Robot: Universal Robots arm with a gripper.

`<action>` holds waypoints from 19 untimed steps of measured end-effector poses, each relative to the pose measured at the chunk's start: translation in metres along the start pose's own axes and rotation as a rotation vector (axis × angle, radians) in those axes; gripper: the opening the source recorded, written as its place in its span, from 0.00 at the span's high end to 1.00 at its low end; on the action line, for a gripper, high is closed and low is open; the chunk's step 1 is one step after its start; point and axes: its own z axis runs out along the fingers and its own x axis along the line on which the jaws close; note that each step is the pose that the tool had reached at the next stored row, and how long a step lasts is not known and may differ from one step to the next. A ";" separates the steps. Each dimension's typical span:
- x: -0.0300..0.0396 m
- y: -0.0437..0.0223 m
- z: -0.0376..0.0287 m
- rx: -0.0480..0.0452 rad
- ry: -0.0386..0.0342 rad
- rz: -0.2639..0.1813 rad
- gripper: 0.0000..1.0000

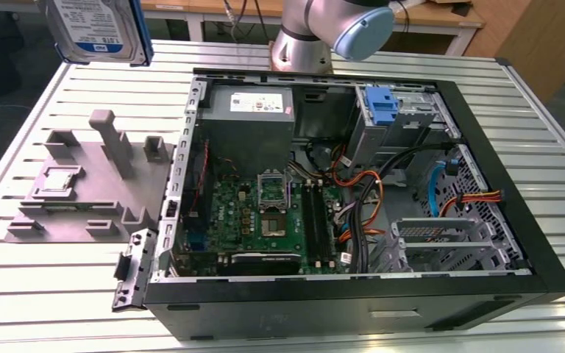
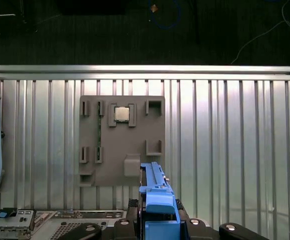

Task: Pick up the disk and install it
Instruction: 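Pick up the disk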

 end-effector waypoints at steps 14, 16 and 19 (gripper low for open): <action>-0.0001 -0.0063 -0.0001 0.0000 0.0000 0.000 0.63; -0.0001 -0.0069 -0.0002 0.0000 0.0000 0.000 0.63; -0.0001 -0.0074 -0.0002 0.0000 0.0000 0.000 0.63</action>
